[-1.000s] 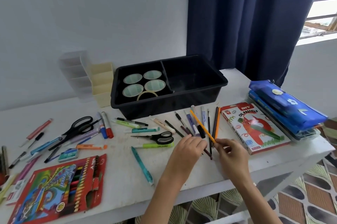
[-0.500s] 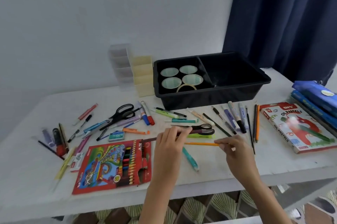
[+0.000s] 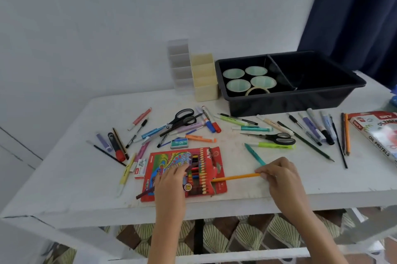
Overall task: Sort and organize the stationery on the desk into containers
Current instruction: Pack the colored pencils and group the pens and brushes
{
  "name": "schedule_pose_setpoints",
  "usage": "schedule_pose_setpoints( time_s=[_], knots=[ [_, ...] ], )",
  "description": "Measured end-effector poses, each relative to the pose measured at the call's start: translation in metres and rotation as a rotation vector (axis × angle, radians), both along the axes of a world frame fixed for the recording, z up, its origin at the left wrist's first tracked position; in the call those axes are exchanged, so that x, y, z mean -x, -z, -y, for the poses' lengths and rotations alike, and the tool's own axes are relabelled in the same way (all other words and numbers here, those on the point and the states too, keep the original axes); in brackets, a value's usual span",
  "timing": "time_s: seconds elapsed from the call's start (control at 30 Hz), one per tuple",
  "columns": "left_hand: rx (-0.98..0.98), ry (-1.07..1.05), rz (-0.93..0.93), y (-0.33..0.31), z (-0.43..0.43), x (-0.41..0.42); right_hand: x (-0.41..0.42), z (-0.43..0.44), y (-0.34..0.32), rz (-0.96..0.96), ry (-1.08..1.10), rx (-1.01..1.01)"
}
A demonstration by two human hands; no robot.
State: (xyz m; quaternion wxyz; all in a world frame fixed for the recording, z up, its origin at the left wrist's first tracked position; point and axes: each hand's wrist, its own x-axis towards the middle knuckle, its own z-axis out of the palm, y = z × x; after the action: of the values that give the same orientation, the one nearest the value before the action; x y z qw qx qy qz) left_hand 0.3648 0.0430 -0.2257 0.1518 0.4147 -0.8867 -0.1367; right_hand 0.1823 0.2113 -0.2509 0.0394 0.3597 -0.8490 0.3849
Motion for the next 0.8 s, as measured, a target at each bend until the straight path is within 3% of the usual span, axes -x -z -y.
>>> schedule_pose_setpoints(
  time_s=[0.23,0.4,0.63,0.73,0.8],
  knots=[
    [-0.007,0.092,0.018,0.011,0.005,-0.008,-0.047,0.043,0.009,-0.116,-0.063,-0.055],
    [0.004,0.119,-0.009,0.008,0.006,-0.012,-0.065,0.070,0.014,-0.103,-0.129,0.051],
    [-0.010,0.139,-0.043,0.012,0.007,-0.013,-0.073,0.073,0.007,0.241,-0.166,0.094],
    [-0.003,0.143,-0.143,0.017,0.005,-0.011,-0.071,0.066,-0.004,0.243,-0.131,0.224],
    [0.042,0.192,-0.224,0.020,0.001,-0.007,-0.069,0.061,-0.013,0.345,-0.098,0.316]
  ],
)
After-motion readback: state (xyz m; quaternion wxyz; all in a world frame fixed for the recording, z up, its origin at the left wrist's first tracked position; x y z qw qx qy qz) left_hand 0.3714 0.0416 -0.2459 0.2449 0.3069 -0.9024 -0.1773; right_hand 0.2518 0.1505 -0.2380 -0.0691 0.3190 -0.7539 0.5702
